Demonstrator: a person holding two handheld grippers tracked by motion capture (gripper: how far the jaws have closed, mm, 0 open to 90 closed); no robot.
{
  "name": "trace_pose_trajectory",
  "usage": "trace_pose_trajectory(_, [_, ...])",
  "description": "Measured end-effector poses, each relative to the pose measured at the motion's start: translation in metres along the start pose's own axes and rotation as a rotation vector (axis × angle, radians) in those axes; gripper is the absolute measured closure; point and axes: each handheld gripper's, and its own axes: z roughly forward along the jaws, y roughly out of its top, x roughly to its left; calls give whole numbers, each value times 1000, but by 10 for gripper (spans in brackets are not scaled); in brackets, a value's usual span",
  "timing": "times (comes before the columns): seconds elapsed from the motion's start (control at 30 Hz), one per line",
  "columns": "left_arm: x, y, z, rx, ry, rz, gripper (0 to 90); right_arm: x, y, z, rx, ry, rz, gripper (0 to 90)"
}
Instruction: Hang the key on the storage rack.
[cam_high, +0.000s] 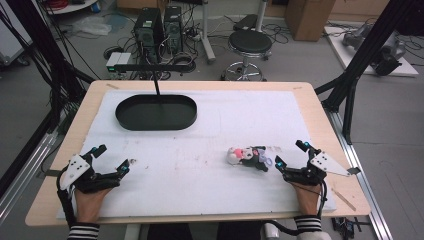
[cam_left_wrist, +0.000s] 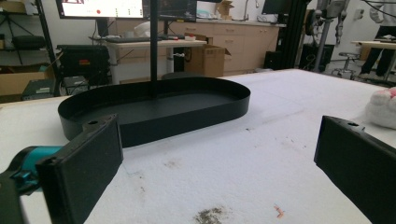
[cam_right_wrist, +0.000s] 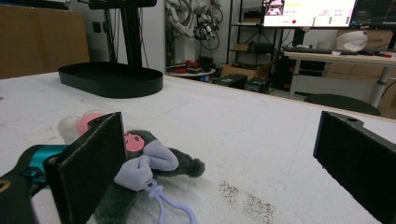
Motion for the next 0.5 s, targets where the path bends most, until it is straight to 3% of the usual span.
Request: trace_pose_trajectory(0.5, [0,0,0,-4,-1,2,17,0,0,0,0,-2,-2,16])
